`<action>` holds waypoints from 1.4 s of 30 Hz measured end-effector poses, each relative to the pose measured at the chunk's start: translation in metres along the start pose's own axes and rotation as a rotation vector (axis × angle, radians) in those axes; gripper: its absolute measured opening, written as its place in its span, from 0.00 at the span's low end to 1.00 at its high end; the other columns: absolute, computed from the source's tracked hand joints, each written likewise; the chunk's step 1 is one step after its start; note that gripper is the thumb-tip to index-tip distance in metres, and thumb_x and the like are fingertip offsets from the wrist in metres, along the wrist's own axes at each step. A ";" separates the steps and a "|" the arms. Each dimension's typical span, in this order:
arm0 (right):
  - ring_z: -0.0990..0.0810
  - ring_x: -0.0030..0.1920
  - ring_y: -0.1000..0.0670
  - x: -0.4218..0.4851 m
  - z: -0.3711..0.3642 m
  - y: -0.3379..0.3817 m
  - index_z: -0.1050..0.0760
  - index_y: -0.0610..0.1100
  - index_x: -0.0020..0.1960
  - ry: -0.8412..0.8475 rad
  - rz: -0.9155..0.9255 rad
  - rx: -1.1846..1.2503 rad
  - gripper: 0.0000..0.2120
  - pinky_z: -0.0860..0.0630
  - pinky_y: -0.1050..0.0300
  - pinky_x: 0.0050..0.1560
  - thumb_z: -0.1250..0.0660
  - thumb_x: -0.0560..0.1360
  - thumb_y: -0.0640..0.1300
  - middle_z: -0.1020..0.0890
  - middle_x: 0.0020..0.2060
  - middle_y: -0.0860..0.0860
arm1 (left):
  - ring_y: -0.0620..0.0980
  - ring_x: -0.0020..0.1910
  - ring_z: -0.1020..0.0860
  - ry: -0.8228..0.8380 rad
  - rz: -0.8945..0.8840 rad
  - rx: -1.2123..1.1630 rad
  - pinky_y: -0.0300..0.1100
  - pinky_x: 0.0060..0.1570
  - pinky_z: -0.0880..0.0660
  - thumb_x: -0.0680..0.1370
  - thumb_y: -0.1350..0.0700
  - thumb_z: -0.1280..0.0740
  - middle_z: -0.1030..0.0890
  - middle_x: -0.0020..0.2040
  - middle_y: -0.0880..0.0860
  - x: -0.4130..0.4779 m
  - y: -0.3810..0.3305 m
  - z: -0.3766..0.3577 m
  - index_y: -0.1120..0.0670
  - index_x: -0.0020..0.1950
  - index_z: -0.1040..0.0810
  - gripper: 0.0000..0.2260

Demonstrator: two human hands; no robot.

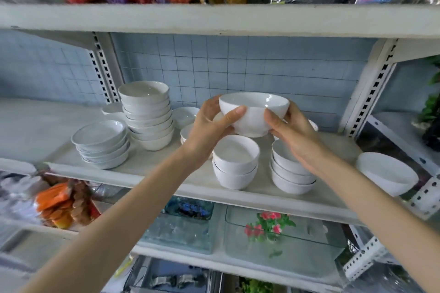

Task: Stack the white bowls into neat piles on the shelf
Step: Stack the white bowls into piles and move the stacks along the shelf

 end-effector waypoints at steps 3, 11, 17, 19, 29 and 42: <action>0.19 0.51 0.60 0.012 -0.008 -0.001 0.29 0.49 0.56 0.026 -0.004 0.030 0.42 0.22 0.63 0.51 0.24 0.49 0.69 0.19 0.50 0.57 | 0.47 0.50 0.20 -0.063 -0.012 -0.021 0.34 0.40 0.23 0.66 0.53 0.27 0.25 0.64 0.58 -0.001 -0.003 0.004 0.58 0.64 0.31 0.29; 0.21 0.58 0.52 0.026 -0.028 -0.016 0.32 0.46 0.64 0.132 -0.044 0.038 0.40 0.24 0.56 0.56 0.24 0.59 0.64 0.21 0.58 0.50 | 0.45 0.54 0.20 -0.166 -0.079 0.082 0.43 0.56 0.23 0.65 0.44 0.28 0.20 0.54 0.47 -0.003 0.000 0.026 0.54 0.63 0.27 0.30; 0.21 0.59 0.45 0.027 -0.047 -0.020 0.32 0.43 0.65 0.169 -0.057 0.044 0.43 0.25 0.41 0.60 0.24 0.58 0.64 0.22 0.60 0.44 | 0.47 0.54 0.19 -0.181 -0.081 0.098 0.44 0.57 0.23 0.67 0.45 0.28 0.19 0.57 0.51 -0.011 0.002 0.042 0.56 0.68 0.30 0.32; 0.21 0.59 0.46 0.028 -0.056 -0.019 0.32 0.43 0.65 0.169 -0.054 0.043 0.45 0.25 0.41 0.61 0.24 0.57 0.66 0.22 0.59 0.45 | 0.45 0.54 0.19 -0.193 -0.077 0.099 0.42 0.55 0.23 0.68 0.45 0.27 0.19 0.57 0.49 -0.014 0.001 0.051 0.55 0.69 0.31 0.33; 0.22 0.60 0.50 0.030 -0.105 -0.026 0.32 0.46 0.65 0.063 -0.018 0.009 0.45 0.26 0.43 0.62 0.26 0.56 0.69 0.21 0.59 0.49 | 0.46 0.55 0.20 -0.097 -0.051 0.108 0.45 0.58 0.24 0.67 0.44 0.27 0.21 0.60 0.48 -0.008 -0.012 0.103 0.54 0.69 0.32 0.34; 0.22 0.59 0.53 0.029 -0.146 0.008 0.26 0.49 0.53 -0.063 0.022 -0.016 0.30 0.23 0.60 0.52 0.30 0.60 0.68 0.21 0.55 0.51 | 0.47 0.54 0.21 0.132 0.011 -0.005 0.40 0.48 0.21 0.67 0.50 0.28 0.25 0.65 0.56 0.015 -0.046 0.145 0.56 0.67 0.34 0.31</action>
Point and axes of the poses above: each hand's wrist, its own x-axis towards the middle knuckle, its own z-axis out of the back of the hand, y = z × x, the point moved 6 cm from there along x, towards the middle knuckle
